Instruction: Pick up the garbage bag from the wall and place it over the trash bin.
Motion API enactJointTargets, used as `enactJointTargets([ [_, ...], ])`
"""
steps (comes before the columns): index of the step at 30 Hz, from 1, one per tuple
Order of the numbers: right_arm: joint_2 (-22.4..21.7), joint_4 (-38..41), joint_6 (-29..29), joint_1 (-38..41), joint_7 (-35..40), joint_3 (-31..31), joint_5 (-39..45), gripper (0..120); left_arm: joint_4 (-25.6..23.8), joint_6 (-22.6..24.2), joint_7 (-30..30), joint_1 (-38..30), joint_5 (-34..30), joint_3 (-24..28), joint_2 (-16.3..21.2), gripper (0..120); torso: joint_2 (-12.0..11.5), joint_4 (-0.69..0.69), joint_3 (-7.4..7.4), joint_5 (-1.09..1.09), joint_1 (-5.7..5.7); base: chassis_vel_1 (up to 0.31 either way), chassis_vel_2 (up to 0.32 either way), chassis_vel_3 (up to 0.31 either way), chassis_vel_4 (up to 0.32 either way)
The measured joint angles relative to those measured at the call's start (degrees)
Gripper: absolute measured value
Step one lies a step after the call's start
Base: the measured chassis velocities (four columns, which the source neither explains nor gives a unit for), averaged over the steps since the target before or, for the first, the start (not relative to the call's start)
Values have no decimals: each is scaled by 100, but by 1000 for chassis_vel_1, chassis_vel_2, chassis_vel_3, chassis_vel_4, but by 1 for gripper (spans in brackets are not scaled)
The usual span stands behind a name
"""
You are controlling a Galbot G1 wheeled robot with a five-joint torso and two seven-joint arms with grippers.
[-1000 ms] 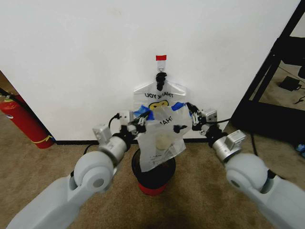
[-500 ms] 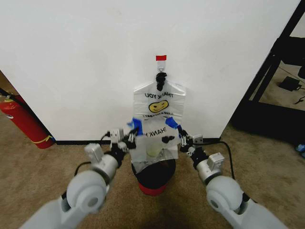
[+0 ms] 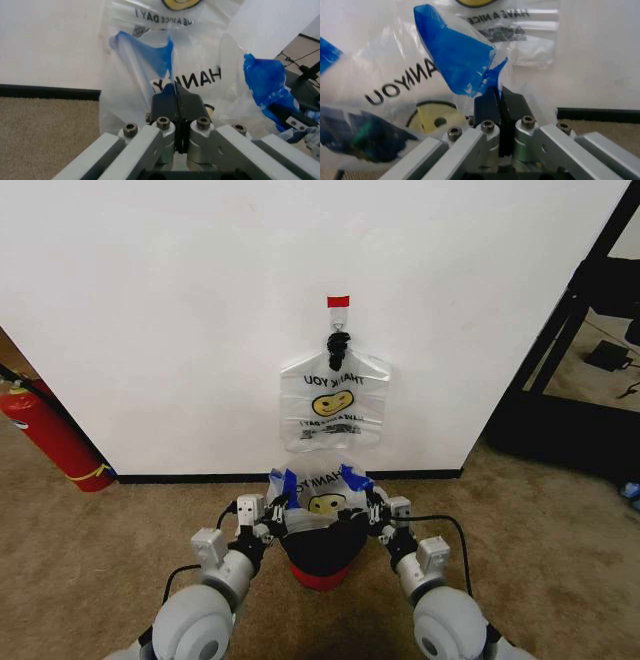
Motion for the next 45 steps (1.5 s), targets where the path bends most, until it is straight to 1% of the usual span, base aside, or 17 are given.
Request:
enactJointTargets([
  [4, -4, 52, 3, -236, 86, 39, -196, 0, -39, -109, -31, 201, 232, 42, -30, 0, 0, 0, 0, 1, 0, 0, 0, 0, 0],
  [7, -53, 246, -80, -473, 206, 119, -196, 0, -21, -228, -58, 437, 572, 133, -127, 0, 0, -1, 0, 0, 0, 0, 0, 0, 0],
  [10, -135, 350, -91, -687, 215, 147, -320, 0, 163, -347, -68, 648, 905, 342, -271, 0, 0, 0, 0, 0, 0, 0, 0, 0, 0],
  [11, -135, 350, -91, -687, 215, 147, -320, 0, 163, -347, -68, 648, 905, 342, -271, 0, 0, 0, 0, 0, 0, 0, 0, 0, 0],
  [14, -161, 485, -126, -792, 227, 157, -367, 0, 308, -405, -85, 766, 1121, 540, -429, 0, 0, 0, 0, 0, 0, 0, 0, 0, 0],
  [19, -296, 626, -259, -1032, 272, 208, -519, 0, 327, -438, -101, 947, 1188, 546, -380, 0, 0, -1, 0, 0, 0, 0, 0, 0, 0],
  [28, -215, 503, -406, -1092, 408, 181, -661, 0, 179, -455, -147, 1267, 1247, 516, -274, 0, 0, 0, 0, 1, 0, 0, 0, 0, 0],
  [33, -146, 310, -443, -1103, 452, 163, -713, 0, 406, -565, -94, 1386, 1356, 575, -393, 0, 0, 0, 0, 0, 0, 0, 0, 0, 0],
  [39, -14, 30, -436, -901, 503, 113, -685, 0, 732, -607, -72, 1237, 1330, 657, -565, 0, -1, 0, 1, -1, 1, 0, 0, 0, 0],
  [45, 31, -136, -430, -771, 510, 68, -660, 0, 872, -610, -79, 1177, 1282, 663, -567, 0, -1, 0, 1, 0, 1, 0, 0, 0, 0],
])
